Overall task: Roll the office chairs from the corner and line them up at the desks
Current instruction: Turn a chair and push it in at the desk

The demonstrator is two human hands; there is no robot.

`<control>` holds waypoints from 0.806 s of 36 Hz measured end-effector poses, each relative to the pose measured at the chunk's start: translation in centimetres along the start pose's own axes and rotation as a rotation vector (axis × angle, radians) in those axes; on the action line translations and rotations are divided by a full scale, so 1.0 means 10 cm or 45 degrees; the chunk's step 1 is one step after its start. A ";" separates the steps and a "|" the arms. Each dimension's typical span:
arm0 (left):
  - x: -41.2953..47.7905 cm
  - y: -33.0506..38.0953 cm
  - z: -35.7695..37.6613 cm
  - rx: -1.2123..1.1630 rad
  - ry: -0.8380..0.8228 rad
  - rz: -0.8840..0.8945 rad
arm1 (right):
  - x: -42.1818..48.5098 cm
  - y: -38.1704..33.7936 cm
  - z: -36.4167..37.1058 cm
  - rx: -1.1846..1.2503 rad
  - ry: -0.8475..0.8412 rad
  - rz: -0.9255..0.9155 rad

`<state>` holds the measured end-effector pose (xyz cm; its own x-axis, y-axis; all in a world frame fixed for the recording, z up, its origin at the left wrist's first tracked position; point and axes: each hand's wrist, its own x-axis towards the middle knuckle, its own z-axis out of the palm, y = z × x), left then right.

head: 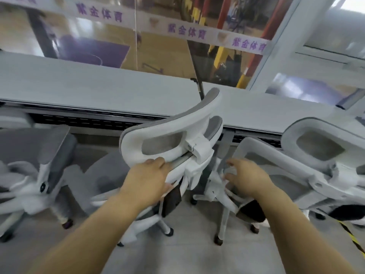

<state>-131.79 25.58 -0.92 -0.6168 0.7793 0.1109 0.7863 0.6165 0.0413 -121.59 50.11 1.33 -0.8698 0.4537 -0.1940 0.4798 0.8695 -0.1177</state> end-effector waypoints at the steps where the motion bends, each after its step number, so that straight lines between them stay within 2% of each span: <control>1: -0.03 0.00 0.04 -0.047 0.027 -0.035 | 0.02 0.01 0.01 0.012 0.027 -0.034; 4: -0.13 0.02 0.07 -0.181 0.055 -0.105 | 0.09 -0.02 0.05 0.053 0.080 -0.097; 11: -0.37 -0.10 -0.02 -0.268 0.055 -0.239 | 0.18 -0.19 0.13 0.088 0.256 -0.284; 16: -0.69 -0.42 -0.05 -0.279 0.035 -0.323 | 0.15 -0.32 0.22 0.028 0.245 -0.393; 22: -1.09 -0.81 -0.07 -0.270 0.146 -0.407 | 0.08 -0.67 0.35 0.071 0.301 -0.543; 29: -1.37 -1.29 0.03 -0.258 0.166 -0.521 | 0.04 -1.14 0.50 0.134 0.278 -0.596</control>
<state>-133.48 6.96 -3.24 -0.8778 0.4487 0.1680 0.4791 0.8252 0.2992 -126.83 39.41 -2.23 -0.9922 0.0613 0.1088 0.0333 0.9695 -0.2428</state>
